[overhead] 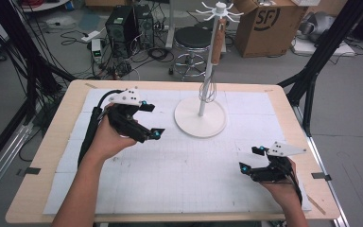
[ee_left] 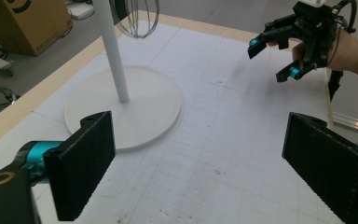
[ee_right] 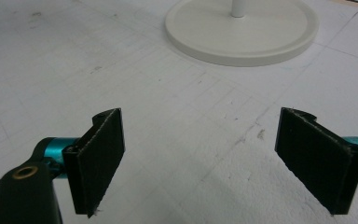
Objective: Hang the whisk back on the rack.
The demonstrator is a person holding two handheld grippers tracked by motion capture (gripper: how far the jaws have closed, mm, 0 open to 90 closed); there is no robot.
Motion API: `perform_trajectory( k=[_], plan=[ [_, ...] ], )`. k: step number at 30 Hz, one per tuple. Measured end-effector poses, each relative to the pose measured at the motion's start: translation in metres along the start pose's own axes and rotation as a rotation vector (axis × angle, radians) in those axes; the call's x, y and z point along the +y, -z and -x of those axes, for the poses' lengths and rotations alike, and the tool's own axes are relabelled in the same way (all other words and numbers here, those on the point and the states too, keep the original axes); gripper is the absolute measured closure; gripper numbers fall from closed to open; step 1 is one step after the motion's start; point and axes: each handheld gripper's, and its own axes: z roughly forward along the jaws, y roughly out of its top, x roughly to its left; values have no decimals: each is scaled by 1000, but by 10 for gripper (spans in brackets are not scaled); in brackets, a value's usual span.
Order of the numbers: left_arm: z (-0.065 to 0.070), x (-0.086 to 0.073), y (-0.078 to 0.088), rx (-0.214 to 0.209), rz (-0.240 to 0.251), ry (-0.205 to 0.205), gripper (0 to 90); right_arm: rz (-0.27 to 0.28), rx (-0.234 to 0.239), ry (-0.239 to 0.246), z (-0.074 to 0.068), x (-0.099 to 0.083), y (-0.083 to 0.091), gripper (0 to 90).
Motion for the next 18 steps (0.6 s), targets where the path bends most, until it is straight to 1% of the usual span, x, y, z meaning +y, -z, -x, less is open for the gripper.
perform_trajectory(
  k=[3,5,7,8,10,12,13,16,18],
  plan=[
    [3,-11,4,14,11,2,83,-2,-1,9,-1,1,-2,150],
    [4,-18,5,35,21,14,78,-6,-1,7,-2,1,-2,151],
    [5,-25,6,44,22,22,62,-5,-1,7,-2,1,-2,150],
    [6,-29,6,46,21,24,62,-5,-1,6,-2,2,-2,151],
    [8,-37,8,46,26,41,51,-5,1,10,-3,2,-3,150],
    [10,-44,10,46,33,45,51,-8,2,13,-4,2,-4,151],
    [11,-46,11,48,30,47,51,-11,0,17,-4,2,-4,150],
    [16,-53,13,54,22,39,51,-10,-1,14,-4,1,-5,150],
    [19,-58,16,58,34,39,51,-11,2,10,-3,1,-5,150]
  ],
)
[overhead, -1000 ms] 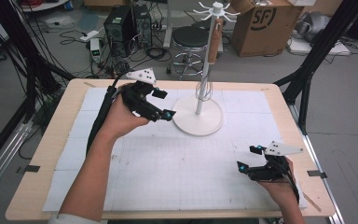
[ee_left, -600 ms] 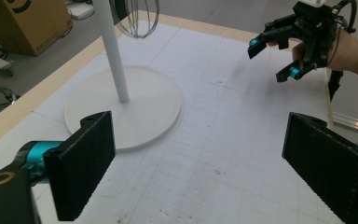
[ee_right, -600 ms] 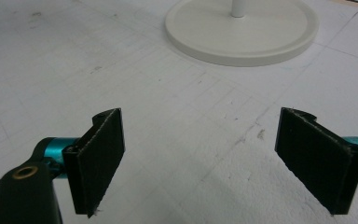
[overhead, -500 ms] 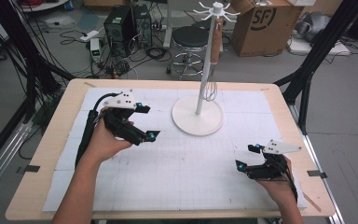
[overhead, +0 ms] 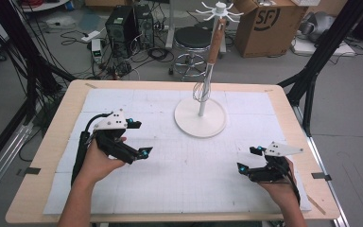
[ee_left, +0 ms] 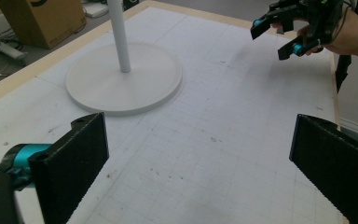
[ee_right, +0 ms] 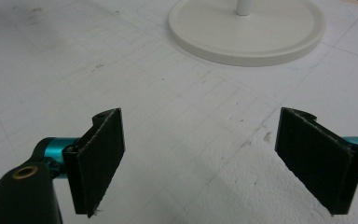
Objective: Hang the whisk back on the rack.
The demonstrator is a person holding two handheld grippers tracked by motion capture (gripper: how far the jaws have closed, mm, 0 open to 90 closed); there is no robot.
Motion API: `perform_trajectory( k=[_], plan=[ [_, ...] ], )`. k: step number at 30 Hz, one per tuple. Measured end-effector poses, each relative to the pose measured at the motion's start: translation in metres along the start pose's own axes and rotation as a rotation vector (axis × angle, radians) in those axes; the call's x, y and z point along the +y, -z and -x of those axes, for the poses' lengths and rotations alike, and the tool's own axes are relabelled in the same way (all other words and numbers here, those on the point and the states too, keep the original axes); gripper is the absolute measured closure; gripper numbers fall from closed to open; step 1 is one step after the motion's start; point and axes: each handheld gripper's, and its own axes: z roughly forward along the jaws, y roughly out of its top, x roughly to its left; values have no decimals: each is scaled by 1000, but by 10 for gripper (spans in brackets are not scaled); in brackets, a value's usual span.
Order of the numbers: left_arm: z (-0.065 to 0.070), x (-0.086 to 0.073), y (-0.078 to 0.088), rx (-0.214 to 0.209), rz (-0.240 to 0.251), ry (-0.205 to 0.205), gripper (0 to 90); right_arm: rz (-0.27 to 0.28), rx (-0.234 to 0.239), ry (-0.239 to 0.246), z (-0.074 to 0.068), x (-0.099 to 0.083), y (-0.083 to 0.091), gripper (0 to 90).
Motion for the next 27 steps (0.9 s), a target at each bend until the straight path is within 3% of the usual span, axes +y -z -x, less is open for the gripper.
perform_trajectory(
  k=[5,14,20,27],
  plan=[
    [4,-11,7,48,11,27,40,2,-2,-2,3,-2,0,150],
    [9,-28,-1,29,-7,20,18,10,3,-11,1,-3,3,151],
    [3,-40,-8,70,-34,22,17,3,11,-12,1,-4,0,150],
    [0,-50,-6,81,-4,37,17,-4,10,-5,-2,-6,-1,150]
  ],
)
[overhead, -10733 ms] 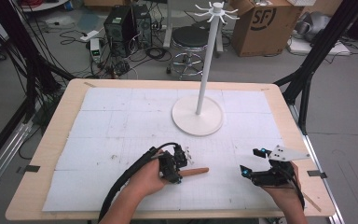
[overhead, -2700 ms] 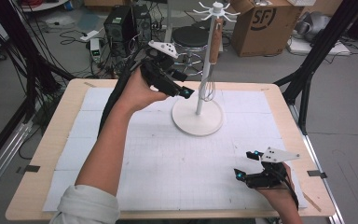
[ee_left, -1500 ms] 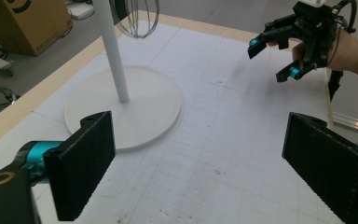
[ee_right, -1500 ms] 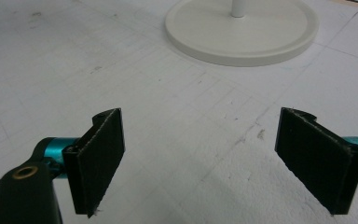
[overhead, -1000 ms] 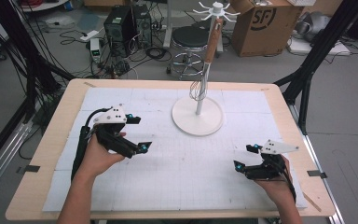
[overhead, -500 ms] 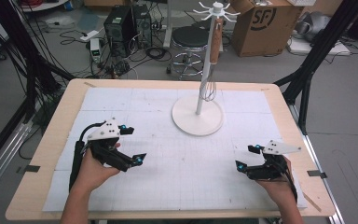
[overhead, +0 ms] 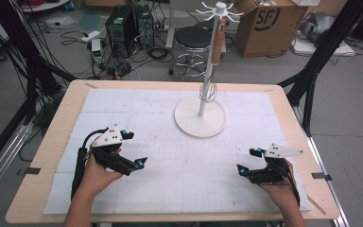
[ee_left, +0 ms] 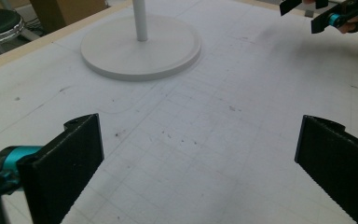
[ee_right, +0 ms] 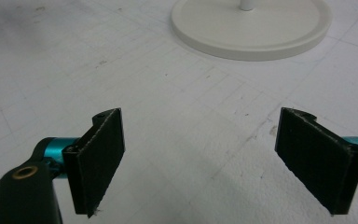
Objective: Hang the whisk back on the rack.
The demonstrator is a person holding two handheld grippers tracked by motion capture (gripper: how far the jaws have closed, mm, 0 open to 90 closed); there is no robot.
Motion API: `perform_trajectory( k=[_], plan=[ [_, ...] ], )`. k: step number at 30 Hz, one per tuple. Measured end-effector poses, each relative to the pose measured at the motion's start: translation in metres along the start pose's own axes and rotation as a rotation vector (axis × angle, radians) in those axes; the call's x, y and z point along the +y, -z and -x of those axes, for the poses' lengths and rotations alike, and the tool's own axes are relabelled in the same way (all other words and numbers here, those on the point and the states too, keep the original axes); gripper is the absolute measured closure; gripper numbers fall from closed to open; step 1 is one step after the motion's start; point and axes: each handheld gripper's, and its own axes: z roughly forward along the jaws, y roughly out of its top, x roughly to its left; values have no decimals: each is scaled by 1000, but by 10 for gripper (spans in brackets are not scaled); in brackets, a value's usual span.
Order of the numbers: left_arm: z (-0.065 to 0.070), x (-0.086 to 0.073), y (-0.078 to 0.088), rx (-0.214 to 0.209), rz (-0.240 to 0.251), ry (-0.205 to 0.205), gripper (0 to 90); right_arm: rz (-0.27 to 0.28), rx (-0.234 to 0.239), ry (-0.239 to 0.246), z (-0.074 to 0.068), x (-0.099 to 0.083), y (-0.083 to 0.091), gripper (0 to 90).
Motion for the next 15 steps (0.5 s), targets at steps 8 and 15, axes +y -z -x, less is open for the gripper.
perform_trajectory(
  k=[8,15],
  plan=[
    [-4,-8,-2,4,4,14,16,-22,-7,4,-1,0,-4,150],
    [-4,-15,-5,6,-3,24,17,-30,-16,8,0,0,-6,150]
  ],
)
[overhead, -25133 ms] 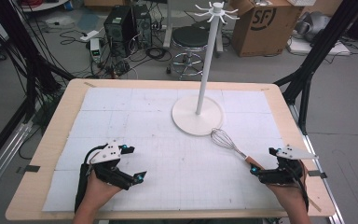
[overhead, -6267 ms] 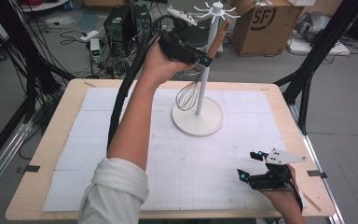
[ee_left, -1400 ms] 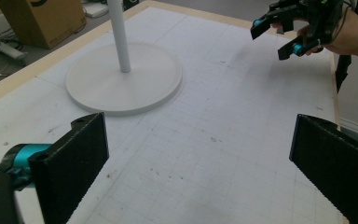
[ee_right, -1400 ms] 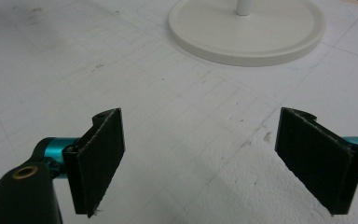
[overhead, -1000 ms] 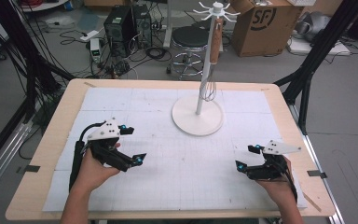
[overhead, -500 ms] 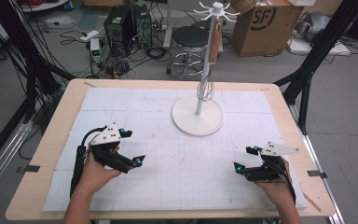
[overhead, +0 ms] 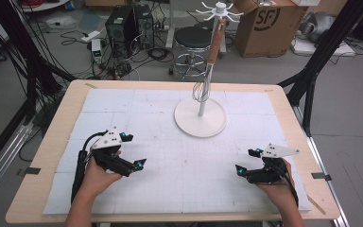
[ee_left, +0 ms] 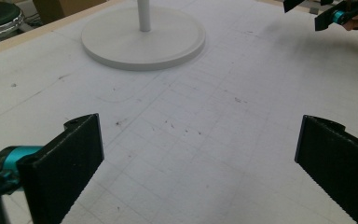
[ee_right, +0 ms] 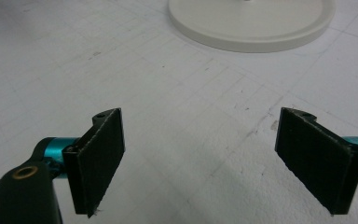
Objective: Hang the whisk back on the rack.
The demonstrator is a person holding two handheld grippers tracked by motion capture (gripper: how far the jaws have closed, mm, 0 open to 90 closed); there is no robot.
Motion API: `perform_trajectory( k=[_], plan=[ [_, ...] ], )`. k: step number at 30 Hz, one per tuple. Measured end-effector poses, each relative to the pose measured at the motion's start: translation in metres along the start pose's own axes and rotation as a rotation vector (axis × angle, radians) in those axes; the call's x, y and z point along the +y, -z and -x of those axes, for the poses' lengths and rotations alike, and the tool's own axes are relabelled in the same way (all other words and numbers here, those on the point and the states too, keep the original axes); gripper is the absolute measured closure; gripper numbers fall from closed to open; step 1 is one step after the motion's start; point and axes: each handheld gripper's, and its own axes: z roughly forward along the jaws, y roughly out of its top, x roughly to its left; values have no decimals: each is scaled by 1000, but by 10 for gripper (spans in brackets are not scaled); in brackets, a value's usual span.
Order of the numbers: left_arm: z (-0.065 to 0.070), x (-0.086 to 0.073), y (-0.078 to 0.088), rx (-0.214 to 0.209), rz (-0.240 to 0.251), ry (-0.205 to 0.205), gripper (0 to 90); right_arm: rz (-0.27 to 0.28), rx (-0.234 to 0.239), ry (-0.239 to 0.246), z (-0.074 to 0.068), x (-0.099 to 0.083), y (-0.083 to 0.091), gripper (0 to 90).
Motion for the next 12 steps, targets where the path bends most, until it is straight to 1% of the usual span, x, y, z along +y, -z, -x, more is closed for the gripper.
perform_trajectory(
  k=[3,8,9,10,12],
  plan=[
    [0,-4,0,3,-1,17,17,-6,-1,-2,1,0,-2,150],
    [0,-5,2,6,-10,11,17,-25,0,9,0,1,-8,150],
    [0,-6,2,3,-7,13,17,-27,0,8,-1,1,-8,150],
    [0,-6,2,1,-6,13,17,-27,0,18,-1,1,-8,150],
    [0,-8,1,3,-7,19,17,-28,-1,17,-2,1,-8,150]
  ],
)
